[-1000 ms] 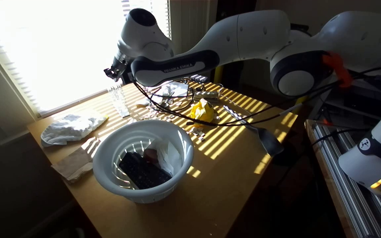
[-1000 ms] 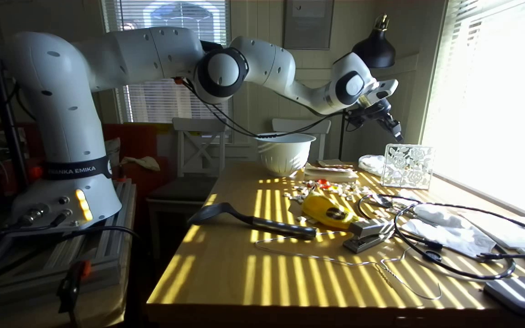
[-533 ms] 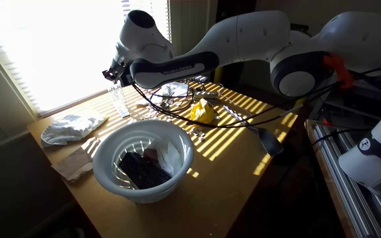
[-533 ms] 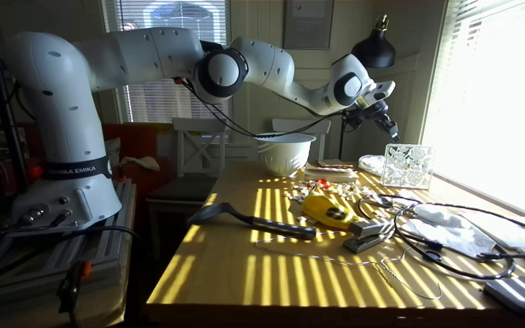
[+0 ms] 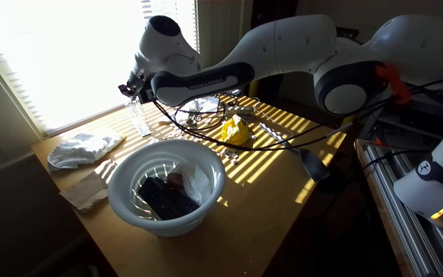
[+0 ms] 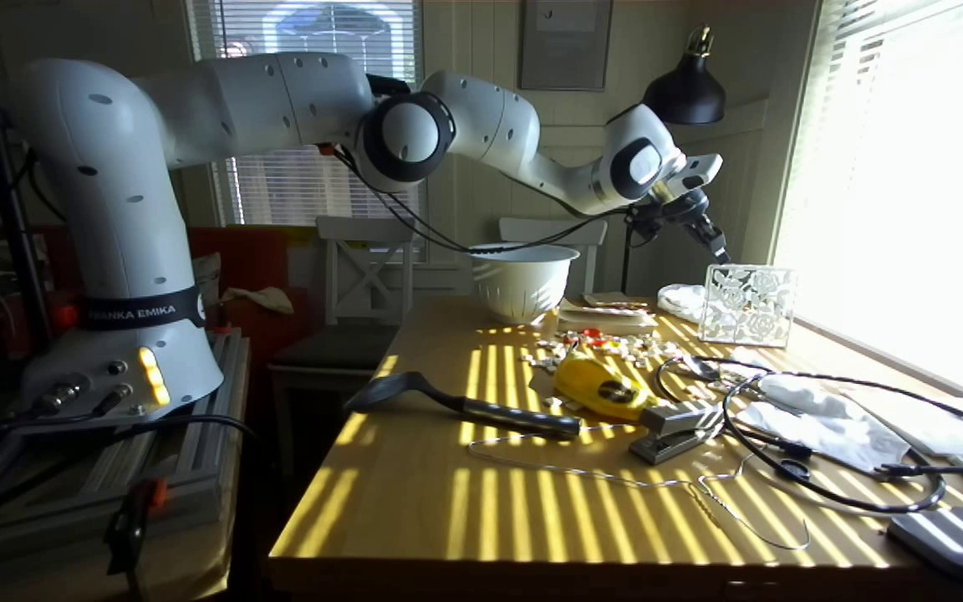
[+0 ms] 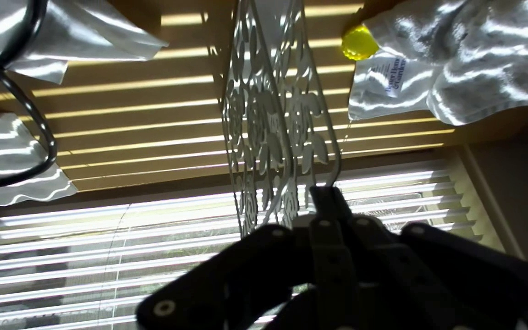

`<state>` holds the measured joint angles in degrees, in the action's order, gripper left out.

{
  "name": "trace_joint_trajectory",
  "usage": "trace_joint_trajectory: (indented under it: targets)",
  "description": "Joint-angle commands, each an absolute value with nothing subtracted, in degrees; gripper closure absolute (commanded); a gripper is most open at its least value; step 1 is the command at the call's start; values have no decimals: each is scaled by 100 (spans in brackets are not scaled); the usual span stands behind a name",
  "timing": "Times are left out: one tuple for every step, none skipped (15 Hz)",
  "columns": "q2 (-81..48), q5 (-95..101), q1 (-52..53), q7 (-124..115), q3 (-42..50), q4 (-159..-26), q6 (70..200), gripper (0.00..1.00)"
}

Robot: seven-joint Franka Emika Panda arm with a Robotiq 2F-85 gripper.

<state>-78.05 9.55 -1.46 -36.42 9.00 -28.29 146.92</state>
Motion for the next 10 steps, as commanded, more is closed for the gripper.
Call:
trace_joint_trajectory:
  targets:
    - [-7876, 938, -124, -3753, 902, -2777, 14849, 100]
    - [-7872, 949, -114, -3774, 920, -2772, 14862, 100]
    - [-7868, 954, -105, -3772, 924, -2771, 14885, 100]
    - [-7865, 964, -94, -3778, 936, -2766, 14919, 100]
    - [-7864, 973, -83, -3788, 950, -2766, 14947, 100]
    - [-7863, 971, -77, -3809, 958, -2771, 14963, 100]
    - [-7864, 967, -73, -3844, 967, -2777, 14976, 100]
    - [-7864, 965, -71, -3878, 974, -2781, 14975, 100]
    - [-7865, 981, -63, -3945, 1011, -2780, 14969, 100]
    - [-7866, 970, -68, -3980, 1010, -2784, 14972, 100]
